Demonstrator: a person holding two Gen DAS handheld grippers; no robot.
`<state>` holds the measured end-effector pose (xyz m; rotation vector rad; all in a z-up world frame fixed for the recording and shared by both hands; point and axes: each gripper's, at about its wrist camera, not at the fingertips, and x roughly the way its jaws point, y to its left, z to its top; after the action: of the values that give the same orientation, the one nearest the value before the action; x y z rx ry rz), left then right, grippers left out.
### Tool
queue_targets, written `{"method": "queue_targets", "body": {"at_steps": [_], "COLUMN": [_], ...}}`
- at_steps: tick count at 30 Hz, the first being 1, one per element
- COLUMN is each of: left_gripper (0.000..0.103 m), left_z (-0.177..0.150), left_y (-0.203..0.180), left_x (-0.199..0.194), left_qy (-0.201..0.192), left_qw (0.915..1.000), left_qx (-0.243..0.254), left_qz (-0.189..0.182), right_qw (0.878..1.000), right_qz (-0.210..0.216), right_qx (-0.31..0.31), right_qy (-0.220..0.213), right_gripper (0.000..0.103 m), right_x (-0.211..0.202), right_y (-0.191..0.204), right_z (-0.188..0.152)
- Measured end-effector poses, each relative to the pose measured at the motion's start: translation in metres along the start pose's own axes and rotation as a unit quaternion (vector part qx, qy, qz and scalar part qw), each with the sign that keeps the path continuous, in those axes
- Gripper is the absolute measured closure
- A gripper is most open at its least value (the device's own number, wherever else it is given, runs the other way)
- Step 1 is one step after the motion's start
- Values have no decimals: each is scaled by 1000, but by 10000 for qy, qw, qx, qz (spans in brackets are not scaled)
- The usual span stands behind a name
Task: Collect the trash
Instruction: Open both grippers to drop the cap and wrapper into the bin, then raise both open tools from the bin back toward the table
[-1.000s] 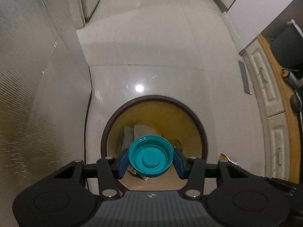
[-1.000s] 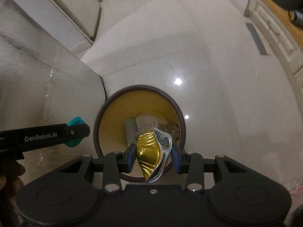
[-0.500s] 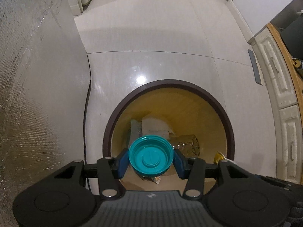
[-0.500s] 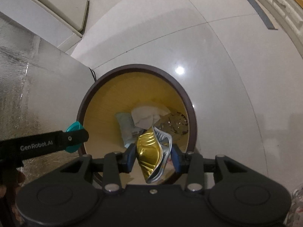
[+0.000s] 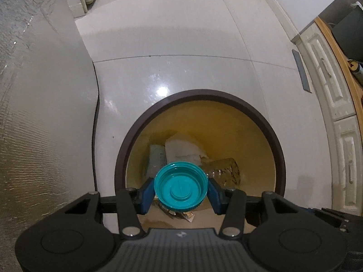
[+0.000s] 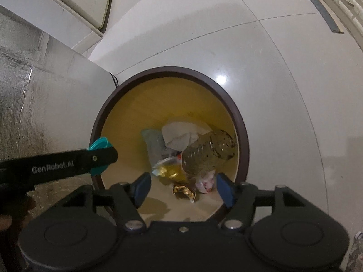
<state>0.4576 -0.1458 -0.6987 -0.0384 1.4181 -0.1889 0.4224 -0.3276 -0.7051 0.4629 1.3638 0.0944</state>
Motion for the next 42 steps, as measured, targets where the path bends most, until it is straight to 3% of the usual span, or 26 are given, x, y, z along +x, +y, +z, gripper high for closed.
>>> {"method": "queue_targets", "body": {"at_steps": [4, 12, 16, 21, 28, 30, 36, 38, 42], "left_gripper": [35, 32, 23, 20, 6, 0, 0, 0, 0], "left_z": [-1, -11, -14, -19, -26, -27, -26, -27, -27], "left_y": [2, 9, 11, 16, 26, 27, 26, 23, 16], "left_x": [3, -4, -11, -20, -42, -49, -69, -78, -104], "left_qy": [124, 306, 316, 349, 298, 266, 252, 211, 77], "left_qw": [9999, 9993, 9991, 9987, 9982, 9979, 9978, 9976, 9976], "left_qx": [-85, -95, -85, -87, -87, -133, -166, -130, -131], "left_qz": [59, 188, 275, 368, 506, 573, 594, 639, 676], "right_qw": [9999, 9996, 9994, 9992, 9982, 9977, 9965, 9962, 9946], "right_qz": [-71, -214, -265, -302, -412, -467, -627, -644, -730], "right_qx": [-47, -138, -190, -241, -445, -477, -506, -519, -596], "right_qy": [71, 136, 118, 73, -29, -68, -200, -261, -433], "right_gripper": [38, 37, 37, 36, 34, 32, 17, 1, 0], "right_x": [-2, -10, -16, -23, -38, -43, -62, -70, -92], "right_y": [-2, -4, -2, 0, 6, 7, 10, 12, 18], "right_z": [-5, -11, -11, -8, 2, 5, 7, 6, 2]}}
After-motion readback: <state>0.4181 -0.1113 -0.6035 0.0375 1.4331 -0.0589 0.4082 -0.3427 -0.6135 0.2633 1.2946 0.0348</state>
